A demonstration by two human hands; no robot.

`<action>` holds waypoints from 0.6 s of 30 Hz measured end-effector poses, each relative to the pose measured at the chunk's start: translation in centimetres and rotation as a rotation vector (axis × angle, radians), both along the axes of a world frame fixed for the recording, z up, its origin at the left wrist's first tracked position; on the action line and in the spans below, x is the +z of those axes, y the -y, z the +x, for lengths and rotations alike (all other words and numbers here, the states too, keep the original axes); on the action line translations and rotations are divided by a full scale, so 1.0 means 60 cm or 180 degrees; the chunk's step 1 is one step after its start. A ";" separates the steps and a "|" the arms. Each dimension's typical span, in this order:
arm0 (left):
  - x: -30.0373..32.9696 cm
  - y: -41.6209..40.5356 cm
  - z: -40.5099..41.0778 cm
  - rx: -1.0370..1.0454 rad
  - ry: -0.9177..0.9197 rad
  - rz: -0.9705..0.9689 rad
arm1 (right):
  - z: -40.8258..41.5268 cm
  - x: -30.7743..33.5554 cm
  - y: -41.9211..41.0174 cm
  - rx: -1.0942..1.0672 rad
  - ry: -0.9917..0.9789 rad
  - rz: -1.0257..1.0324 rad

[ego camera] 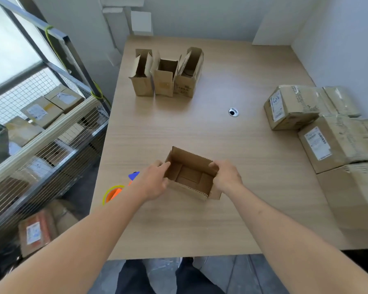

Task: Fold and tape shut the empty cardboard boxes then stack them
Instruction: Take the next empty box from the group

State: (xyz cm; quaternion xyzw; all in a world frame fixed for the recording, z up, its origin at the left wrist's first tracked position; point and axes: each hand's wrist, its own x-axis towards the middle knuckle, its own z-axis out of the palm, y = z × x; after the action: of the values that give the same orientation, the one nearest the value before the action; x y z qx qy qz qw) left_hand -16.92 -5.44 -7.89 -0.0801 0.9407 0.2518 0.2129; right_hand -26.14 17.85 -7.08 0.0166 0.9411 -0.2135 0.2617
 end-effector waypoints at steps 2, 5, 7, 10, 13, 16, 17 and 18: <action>0.000 -0.016 0.011 -0.0129 0.0125 -0.0076 | 0.007 -0.004 -0.012 0.0111 -0.0039 -0.0027; -0.001 -0.034 0.023 -0.0285 0.0211 -0.0193 | 0.013 -0.012 -0.020 0.0163 -0.0033 -0.0203; -0.003 -0.042 0.030 -0.0313 0.0247 -0.0268 | 0.013 -0.016 -0.017 0.0312 -0.0142 -0.0394; -0.022 -0.045 0.047 -0.0336 0.0323 -0.0314 | 0.014 -0.030 -0.006 0.0524 -0.0270 -0.0687; -0.041 -0.044 0.063 -0.0070 0.0251 -0.0243 | 0.026 -0.041 0.003 0.0629 -0.0201 -0.0790; -0.049 -0.042 0.061 0.0424 0.0030 -0.0133 | 0.038 -0.039 0.004 0.0888 -0.0177 -0.0742; -0.051 -0.041 0.057 0.0612 -0.0070 -0.0121 | 0.041 -0.037 0.002 0.1028 -0.0171 -0.0640; -0.053 -0.041 0.053 0.0798 -0.0160 -0.0098 | 0.044 -0.038 0.000 0.1181 -0.0179 -0.0462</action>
State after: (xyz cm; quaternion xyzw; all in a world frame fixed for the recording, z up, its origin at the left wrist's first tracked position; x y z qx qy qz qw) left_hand -13.75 -2.96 -11.08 -0.1940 0.9321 0.2638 0.1548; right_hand -23.53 17.87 -9.37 -0.1819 0.9171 -0.2293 0.2706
